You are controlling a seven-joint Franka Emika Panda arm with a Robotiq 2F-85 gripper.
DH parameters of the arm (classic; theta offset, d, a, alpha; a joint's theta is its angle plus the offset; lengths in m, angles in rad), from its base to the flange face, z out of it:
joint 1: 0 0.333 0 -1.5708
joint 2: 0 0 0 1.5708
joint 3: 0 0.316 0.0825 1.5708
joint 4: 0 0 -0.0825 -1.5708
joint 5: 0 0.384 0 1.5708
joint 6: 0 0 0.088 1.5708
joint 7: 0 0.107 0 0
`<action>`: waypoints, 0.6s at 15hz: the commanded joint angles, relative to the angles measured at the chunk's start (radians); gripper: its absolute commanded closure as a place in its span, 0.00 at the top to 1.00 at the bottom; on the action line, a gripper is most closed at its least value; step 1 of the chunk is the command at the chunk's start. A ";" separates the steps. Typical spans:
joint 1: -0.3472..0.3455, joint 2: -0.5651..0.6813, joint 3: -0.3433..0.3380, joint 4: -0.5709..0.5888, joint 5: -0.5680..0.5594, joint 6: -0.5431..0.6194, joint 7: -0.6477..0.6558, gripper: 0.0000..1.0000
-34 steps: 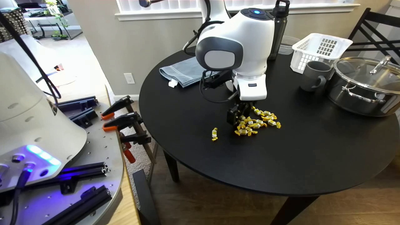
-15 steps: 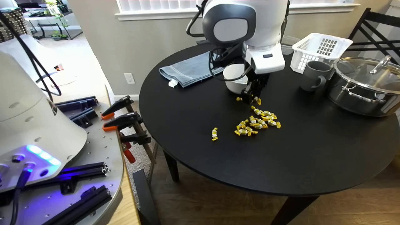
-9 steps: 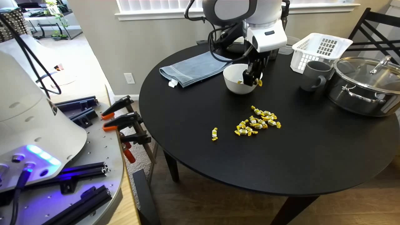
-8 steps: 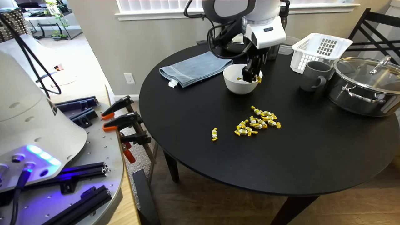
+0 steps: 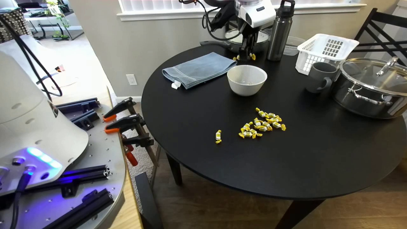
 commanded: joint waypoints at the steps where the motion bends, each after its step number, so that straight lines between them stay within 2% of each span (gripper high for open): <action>1: 0.003 0.007 0.016 0.009 0.004 0.006 -0.024 0.44; 2: 0.004 0.007 0.016 0.007 0.002 0.009 -0.025 0.45; 8: -0.010 -0.023 0.007 -0.022 -0.001 0.004 -0.046 0.82; 9: -0.003 -0.033 -0.010 -0.033 -0.020 0.001 -0.046 0.88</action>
